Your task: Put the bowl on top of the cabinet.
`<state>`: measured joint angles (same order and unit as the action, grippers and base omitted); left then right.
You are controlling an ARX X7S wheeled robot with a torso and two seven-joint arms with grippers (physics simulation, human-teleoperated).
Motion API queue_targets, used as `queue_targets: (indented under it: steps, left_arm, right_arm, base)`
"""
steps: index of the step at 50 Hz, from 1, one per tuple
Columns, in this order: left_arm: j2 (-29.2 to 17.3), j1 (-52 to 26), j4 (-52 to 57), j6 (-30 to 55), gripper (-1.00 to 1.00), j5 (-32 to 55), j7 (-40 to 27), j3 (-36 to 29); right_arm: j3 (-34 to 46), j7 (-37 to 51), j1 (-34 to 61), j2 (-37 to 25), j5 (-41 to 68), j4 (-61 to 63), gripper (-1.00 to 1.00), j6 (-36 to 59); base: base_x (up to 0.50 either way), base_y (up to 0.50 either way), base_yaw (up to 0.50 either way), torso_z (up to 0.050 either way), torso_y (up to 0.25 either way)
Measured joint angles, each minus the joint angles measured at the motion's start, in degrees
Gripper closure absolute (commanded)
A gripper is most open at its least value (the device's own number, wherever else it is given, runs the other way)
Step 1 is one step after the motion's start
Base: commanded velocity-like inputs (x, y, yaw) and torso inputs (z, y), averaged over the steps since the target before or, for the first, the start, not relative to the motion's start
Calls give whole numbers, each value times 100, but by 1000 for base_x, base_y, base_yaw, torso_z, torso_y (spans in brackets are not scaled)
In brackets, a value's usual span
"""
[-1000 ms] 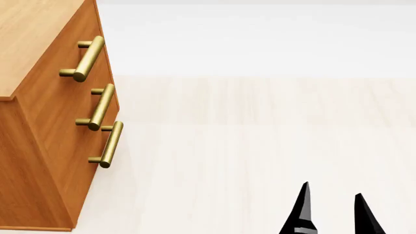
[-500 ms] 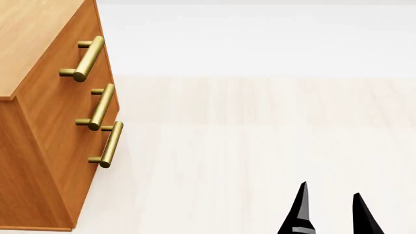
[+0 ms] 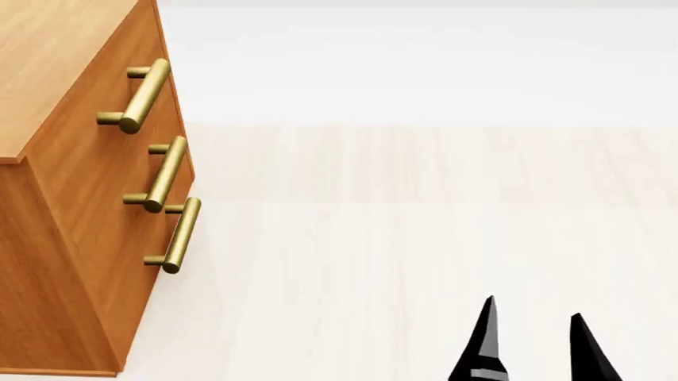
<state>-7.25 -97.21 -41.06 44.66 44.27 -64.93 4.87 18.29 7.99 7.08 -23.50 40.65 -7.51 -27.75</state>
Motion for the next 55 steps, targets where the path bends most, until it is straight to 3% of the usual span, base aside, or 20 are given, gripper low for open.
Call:
queue_targets:
  steps: [34,55]
  left_arm:
    - [-267,405,533,-58,100,79,-120,56]
    - [-419,553,246,-270,100,45,102,83]
  right_arm:
    - [62,18,100,68,-135,-151,-100,34]
    - [93,50,183,120,-236,-284,-100,53]
  base:
    - [0,0,0,0,0]
    - [0,0,0,0,0]
